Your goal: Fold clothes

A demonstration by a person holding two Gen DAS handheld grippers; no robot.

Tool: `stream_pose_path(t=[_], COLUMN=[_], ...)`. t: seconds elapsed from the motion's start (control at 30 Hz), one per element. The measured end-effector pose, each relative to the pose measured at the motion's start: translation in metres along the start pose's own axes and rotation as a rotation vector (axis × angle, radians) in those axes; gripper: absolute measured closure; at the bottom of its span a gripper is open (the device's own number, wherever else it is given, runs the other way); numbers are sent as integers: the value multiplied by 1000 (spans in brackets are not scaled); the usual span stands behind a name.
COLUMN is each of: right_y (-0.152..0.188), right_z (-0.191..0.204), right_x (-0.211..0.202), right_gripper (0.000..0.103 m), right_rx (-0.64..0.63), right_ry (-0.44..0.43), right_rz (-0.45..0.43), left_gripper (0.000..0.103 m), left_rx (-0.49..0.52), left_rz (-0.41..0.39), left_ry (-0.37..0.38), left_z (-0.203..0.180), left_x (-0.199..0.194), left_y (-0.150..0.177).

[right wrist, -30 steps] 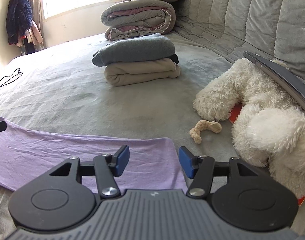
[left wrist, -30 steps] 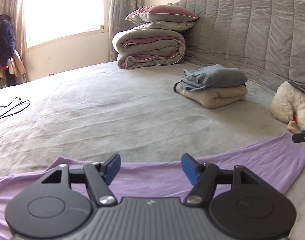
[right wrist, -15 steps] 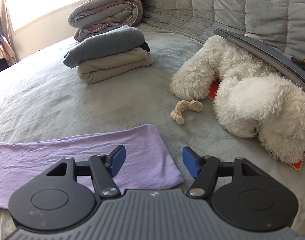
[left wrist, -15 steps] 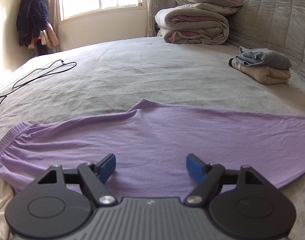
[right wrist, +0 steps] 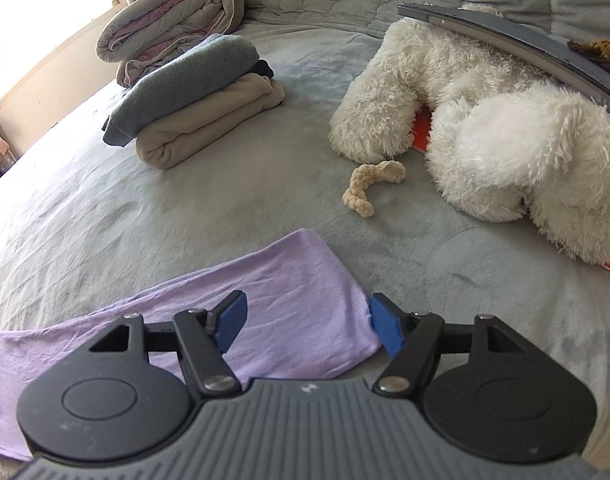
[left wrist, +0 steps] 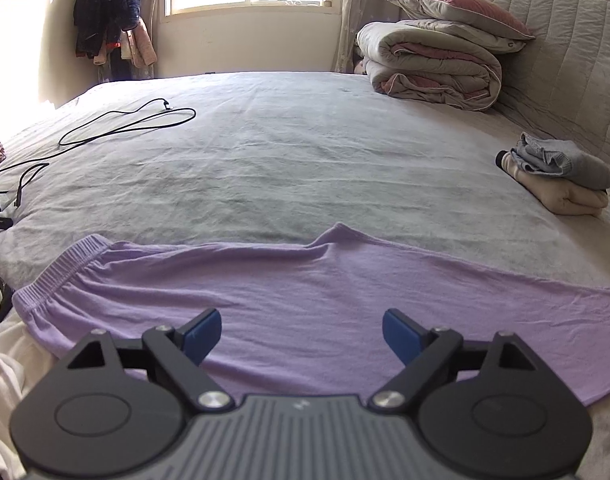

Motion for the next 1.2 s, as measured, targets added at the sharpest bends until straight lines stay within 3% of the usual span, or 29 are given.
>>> stream_pose_path(t=[0.2,0.7,1.07,1.2], right_y=[3,4,2,0], right_z=[-9,-5,-23,-32], right_x=[1,4,-9,-15], right_gripper=[31,26,26,29], right_rx=[77,66,125,143], right_ry=[11,15,-81,-80], right_rz=[-42,-65,-96,-117], left_gripper=[13,12,12,12], left_rx=[-14,-58,-73,-87], left_rz=[5,63,62,67], left_ry=[32,78,96,106], left_z=[-7,-15,-11,-9], left_x=[0,7,2,2], left_y=[-5,-4,-3,-3])
Point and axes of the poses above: each gripper's, at about its wrist camera, not at the fingertips, and x roughly the way its jaws point, z to its left, y to its underside, the point moved 1 cm from there along x, roughly the way its jaws point, and after that the axes turned 6 degrees about -y, right-handed, at the moved point
